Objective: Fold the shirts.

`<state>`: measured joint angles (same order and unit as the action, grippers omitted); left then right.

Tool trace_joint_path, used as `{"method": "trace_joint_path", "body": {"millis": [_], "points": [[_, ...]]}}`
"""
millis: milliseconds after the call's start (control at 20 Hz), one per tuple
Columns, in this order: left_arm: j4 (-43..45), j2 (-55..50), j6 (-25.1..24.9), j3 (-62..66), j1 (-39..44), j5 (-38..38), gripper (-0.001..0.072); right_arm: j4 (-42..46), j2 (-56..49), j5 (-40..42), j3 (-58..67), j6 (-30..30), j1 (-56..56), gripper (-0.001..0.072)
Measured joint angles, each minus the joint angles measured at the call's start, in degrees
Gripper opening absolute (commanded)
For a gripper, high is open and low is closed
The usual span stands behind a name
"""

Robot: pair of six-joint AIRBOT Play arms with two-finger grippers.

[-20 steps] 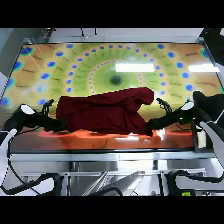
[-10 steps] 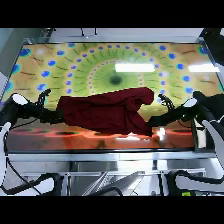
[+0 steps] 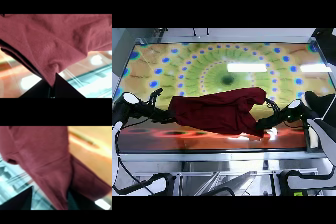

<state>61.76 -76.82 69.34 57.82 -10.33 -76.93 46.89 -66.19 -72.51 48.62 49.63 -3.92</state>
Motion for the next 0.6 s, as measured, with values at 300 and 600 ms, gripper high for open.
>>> {"method": "trace_joint_path", "body": {"millis": [300, 600], "points": [[-0.3, 2.8, 0.1, 0.0, 0.0, -0.9, 0.0014, -8.8, 0.9, -4.6, 0.7, -2.4, 0.3, 0.0015], [-3.9, 15.8, 0.2, 5.7, -0.8, -3.0, 0.0014, -27.0, 12.2, -7.3, 13.0, -5.9, -0.4, 0.0015]]}}
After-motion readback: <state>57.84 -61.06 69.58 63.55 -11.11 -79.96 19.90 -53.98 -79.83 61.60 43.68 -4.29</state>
